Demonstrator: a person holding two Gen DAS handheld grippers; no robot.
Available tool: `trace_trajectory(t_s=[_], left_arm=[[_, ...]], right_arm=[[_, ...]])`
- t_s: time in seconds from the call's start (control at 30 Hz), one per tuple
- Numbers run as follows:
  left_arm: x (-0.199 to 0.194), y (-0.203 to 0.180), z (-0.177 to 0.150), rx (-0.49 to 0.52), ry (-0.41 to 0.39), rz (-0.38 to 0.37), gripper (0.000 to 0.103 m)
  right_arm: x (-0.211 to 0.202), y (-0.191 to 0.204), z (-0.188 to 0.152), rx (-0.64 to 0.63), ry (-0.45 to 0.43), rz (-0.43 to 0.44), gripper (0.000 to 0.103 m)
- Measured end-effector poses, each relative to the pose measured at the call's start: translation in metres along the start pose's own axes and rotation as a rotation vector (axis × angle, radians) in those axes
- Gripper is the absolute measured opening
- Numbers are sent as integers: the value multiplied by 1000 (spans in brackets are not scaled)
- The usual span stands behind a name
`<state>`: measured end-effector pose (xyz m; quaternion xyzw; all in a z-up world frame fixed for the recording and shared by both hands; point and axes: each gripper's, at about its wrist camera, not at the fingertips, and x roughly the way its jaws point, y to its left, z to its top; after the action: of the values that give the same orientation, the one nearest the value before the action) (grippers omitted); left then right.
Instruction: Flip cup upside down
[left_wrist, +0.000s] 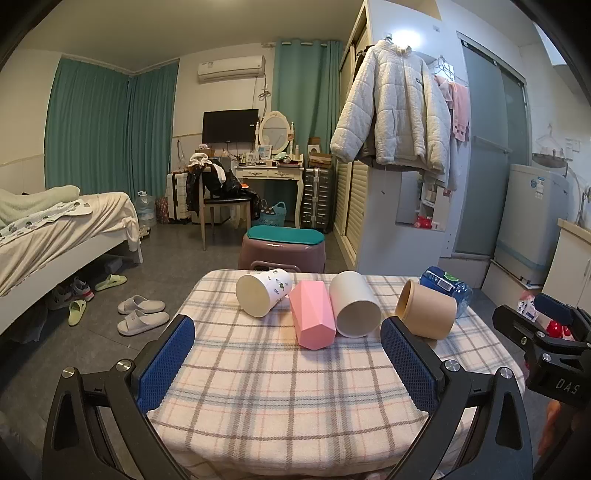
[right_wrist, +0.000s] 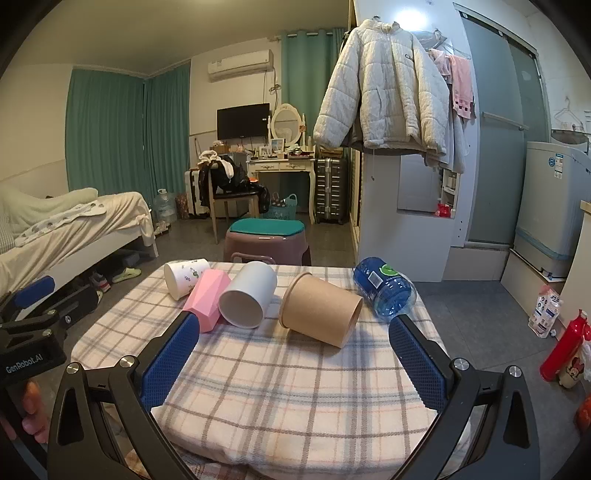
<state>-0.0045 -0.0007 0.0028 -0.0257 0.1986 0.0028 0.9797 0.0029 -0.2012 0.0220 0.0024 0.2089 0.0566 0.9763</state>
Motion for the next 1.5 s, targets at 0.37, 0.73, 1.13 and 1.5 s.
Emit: trace_trajectory(t_s=[0.37, 0.73, 1.13, 1.5], left_arm=[[1, 0, -1, -1, -2, 2, 103], [0, 0, -1, -1, -4, 2, 103], [1, 0, -1, -1, -4, 1, 103], [0, 0, -1, -1, -6, 1, 103]], right_arm=[[-2, 0, 0, 2, 5, 1, 103], [-2, 1, -2, 1, 11, 2, 103], [-2, 2, -5, 3, 15, 5, 103], [2, 5, -9, 3, 18, 15, 103]])
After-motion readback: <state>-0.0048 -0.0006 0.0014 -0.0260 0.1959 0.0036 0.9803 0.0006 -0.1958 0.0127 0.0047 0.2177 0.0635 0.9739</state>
